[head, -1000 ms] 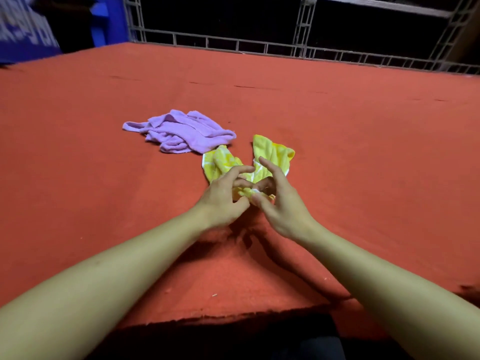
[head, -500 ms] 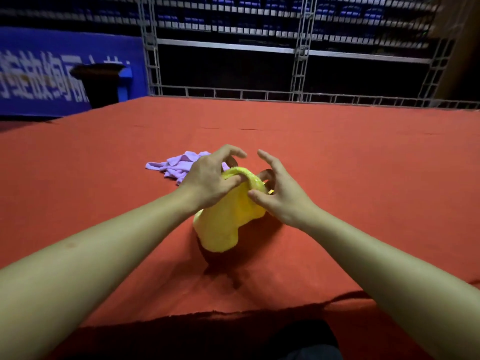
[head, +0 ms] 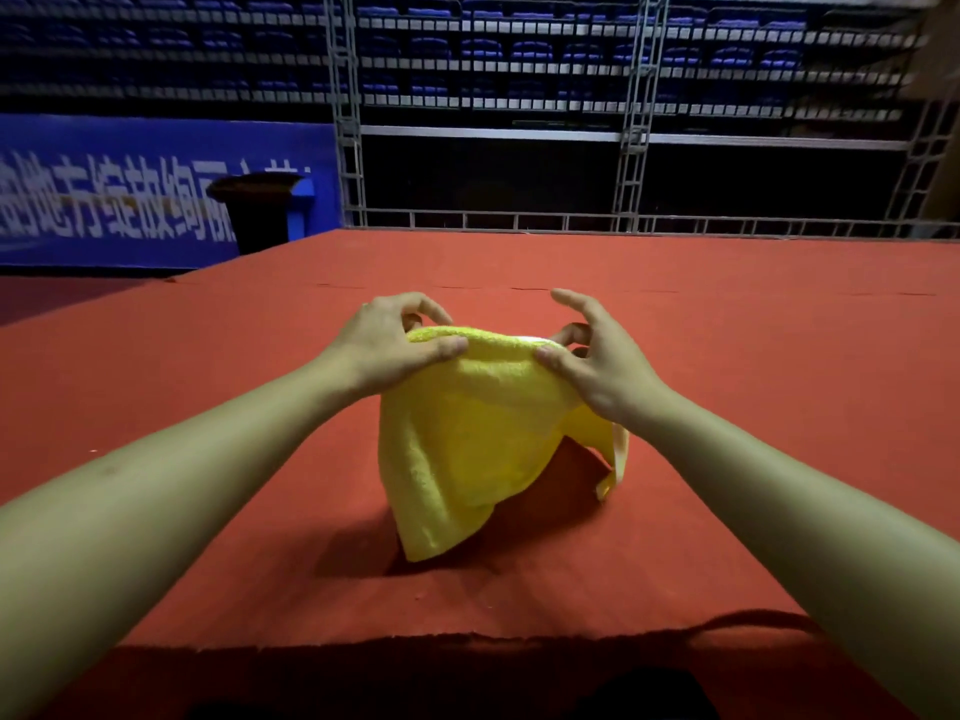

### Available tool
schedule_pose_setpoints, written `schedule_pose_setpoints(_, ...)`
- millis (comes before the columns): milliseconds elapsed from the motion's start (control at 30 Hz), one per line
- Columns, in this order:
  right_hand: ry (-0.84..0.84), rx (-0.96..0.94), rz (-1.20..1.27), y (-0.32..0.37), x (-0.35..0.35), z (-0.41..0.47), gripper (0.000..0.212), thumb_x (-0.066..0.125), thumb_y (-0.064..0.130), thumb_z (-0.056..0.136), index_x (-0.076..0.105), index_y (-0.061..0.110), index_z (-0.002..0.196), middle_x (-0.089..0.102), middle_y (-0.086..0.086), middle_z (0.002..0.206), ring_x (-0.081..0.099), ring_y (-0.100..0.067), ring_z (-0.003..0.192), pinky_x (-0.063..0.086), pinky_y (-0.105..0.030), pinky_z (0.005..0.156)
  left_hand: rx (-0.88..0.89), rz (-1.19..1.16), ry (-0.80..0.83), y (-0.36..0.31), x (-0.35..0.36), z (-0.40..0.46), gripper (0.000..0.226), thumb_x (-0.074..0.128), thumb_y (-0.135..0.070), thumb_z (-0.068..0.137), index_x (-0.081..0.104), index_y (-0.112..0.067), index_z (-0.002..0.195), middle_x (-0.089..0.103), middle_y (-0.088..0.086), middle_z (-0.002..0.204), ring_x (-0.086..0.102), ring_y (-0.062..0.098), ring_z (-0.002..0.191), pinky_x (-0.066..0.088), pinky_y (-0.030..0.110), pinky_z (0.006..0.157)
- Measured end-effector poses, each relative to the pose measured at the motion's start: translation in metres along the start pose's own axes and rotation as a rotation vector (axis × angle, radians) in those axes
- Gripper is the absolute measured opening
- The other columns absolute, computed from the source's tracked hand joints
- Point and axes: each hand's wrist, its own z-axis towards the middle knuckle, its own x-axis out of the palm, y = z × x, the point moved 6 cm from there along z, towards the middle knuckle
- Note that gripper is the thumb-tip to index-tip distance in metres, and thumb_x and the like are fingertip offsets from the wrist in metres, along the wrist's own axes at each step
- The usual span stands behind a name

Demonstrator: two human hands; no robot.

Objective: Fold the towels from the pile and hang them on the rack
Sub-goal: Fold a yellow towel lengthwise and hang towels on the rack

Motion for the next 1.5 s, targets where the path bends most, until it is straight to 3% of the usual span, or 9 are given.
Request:
schedule_pose_setpoints(167,0.091,-0.013,-0.024,-0.011,0.008,0.001,0.066,0.071,0.017,0.09,0.037,0.025,0.146,0.067,0.006,0.09,0.059,-0.005,0.07,0.046,-0.021,0.067,0.082,-0.364,-0.014,0.008,0.004,-0.011,0.034,0.075,-0.028,0.071,0.061,-0.03,0.101,0.056,-0.008,0.079,0.054,-0.001,0.066,0.046,0.017,0.063)
schedule_pose_setpoints(300,0.099,-0.018,0.004,-0.018,0.011,0.0,0.068,0.069,0.01,0.09,0.036,0.025,0.147,0.066,0.008,0.089,0.058,-0.002,0.069,0.046,-0.018,0.068,0.034,-0.45,-0.018,0.015,0.0,-0.007,0.038,0.076,-0.031,0.071,0.061,-0.031,0.106,0.059,-0.005,0.077,0.056,0.005,0.069,0.046,0.018,0.064)
schedule_pose_setpoints(467,0.076,-0.002,0.013,-0.025,0.003,-0.002,0.068,0.072,0.012,0.088,0.037,0.026,0.145,0.069,0.006,0.09,0.056,-0.004,0.067,0.045,-0.018,0.066,-0.01,-0.375,0.119,0.022,-0.002,-0.011,0.031,0.075,-0.024,0.081,0.062,-0.024,0.11,0.065,-0.003,0.075,0.061,0.005,0.069,0.047,0.015,0.064)
schedule_pose_setpoints(667,0.115,-0.024,-0.121,-0.034,0.009,-0.01,0.066,0.072,0.014,0.087,0.039,0.023,0.144,0.068,0.007,0.093,0.053,-0.004,0.064,0.043,-0.016,0.062,0.082,-0.201,-0.029,0.021,-0.018,-0.012,0.043,0.077,0.002,0.077,0.062,-0.026,0.106,0.065,-0.003,0.087,0.062,0.008,0.077,0.052,0.019,0.072)
schedule_pose_setpoints(867,0.141,0.017,-0.074,-0.041,0.014,-0.019,0.063,0.072,0.012,0.088,0.042,0.018,0.143,0.069,0.002,0.094,0.053,0.001,0.059,0.04,-0.011,0.06,0.013,0.05,0.018,0.036,-0.013,-0.018,0.041,0.087,-0.019,0.069,0.064,-0.033,0.101,0.067,-0.008,0.085,0.064,0.012,0.08,0.053,0.032,0.08)
schedule_pose_setpoints(1067,0.107,0.058,-0.087,-0.048,0.007,-0.022,0.056,0.075,0.021,0.086,0.049,0.023,0.136,0.066,0.008,0.081,0.059,-0.005,0.067,0.045,-0.017,0.062,-0.11,0.222,0.073,0.058,-0.015,-0.031,0.038,0.083,-0.046,0.071,0.067,-0.033,0.104,0.057,-0.017,0.072,0.055,0.008,0.072,0.04,0.027,0.067)
schedule_pose_setpoints(1267,0.14,0.082,0.033,-0.051,0.013,-0.015,0.058,0.075,0.014,0.085,0.049,0.027,0.136,0.069,0.007,0.087,0.058,-0.008,0.072,0.045,-0.021,0.068,-0.434,-0.754,0.047,0.087,-0.011,-0.036,0.019,0.062,-0.02,0.094,0.063,-0.021,0.112,0.067,-0.01,0.067,0.056,0.004,0.053,0.044,0.015,0.045)
schedule_pose_setpoints(1367,0.186,0.124,0.099,-0.063,0.019,-0.013,0.059,0.074,0.01,0.086,0.047,0.027,0.137,0.07,0.007,0.088,0.058,-0.006,0.071,0.046,-0.019,0.067,-0.475,-0.775,0.089,0.101,-0.003,-0.038,0.024,0.057,-0.006,0.095,0.06,-0.018,0.115,0.068,-0.007,0.069,0.057,0.002,0.048,0.043,0.013,0.041)
schedule_pose_setpoints(1500,0.155,0.18,0.098,-0.083,0.026,-0.002,0.057,0.074,0.008,0.085,0.05,0.025,0.133,0.07,0.007,0.085,0.058,-0.007,0.07,0.046,-0.025,0.067,-0.459,-0.694,0.11,0.129,0.013,-0.032,0.031,0.063,-0.001,0.089,0.06,-0.018,0.115,0.071,-0.002,0.077,0.065,0.004,0.062,0.051,0.018,0.055)
